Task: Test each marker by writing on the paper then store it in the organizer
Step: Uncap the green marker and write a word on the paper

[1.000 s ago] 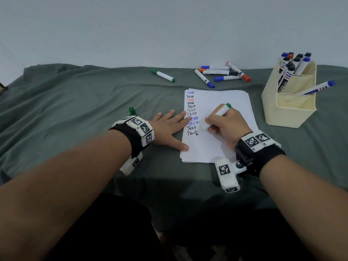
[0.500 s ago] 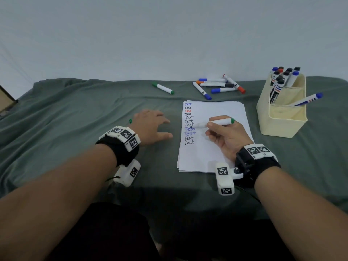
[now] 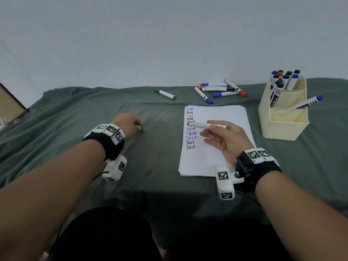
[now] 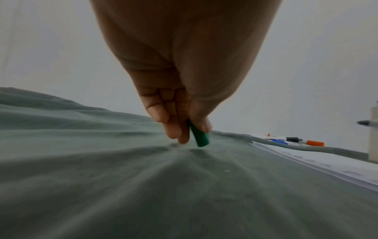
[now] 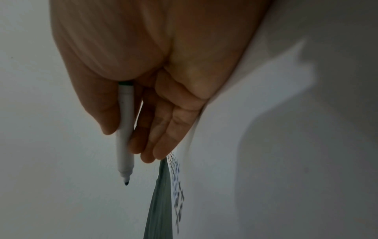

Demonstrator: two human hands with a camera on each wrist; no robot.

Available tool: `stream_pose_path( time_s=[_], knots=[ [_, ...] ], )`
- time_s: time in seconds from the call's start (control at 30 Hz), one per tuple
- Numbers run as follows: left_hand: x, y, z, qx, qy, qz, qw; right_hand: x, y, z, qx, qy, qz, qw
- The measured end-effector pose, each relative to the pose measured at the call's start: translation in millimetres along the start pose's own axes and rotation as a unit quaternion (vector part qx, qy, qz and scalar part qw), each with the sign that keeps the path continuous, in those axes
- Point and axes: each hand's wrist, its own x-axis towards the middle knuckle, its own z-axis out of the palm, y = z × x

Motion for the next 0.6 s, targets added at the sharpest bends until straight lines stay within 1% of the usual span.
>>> stream_pose_path(
  time_s=[0.03, 0.13, 0.27, 0.37, 0.6],
  knots=[
    [0, 5, 0, -0.011, 0.004, 0.006, 1.0, 0, 0, 0, -0.001, -0.002, 0.0, 1.0],
    [-2, 26, 1, -0.088, 0.016, 0.026, 0.996, 1, 2, -1, -0.005, -0.007, -0.002, 1.0],
    [-5, 60, 3, -0.135, 0.01, 0.095, 0.986, 3, 3, -3, -0.012, -0.016, -0.003, 1.0],
    [-10, 84, 2, -0.173, 0.002, 0.13, 0.976, 3, 3, -2, -0.017, -0.019, -0.004, 1.0],
    [-14, 121, 0, -0.194, -0.018, 0.147, 0.97, 0, 3, -1, -0.021, -0.024, -0.012, 0.999]
  ],
)
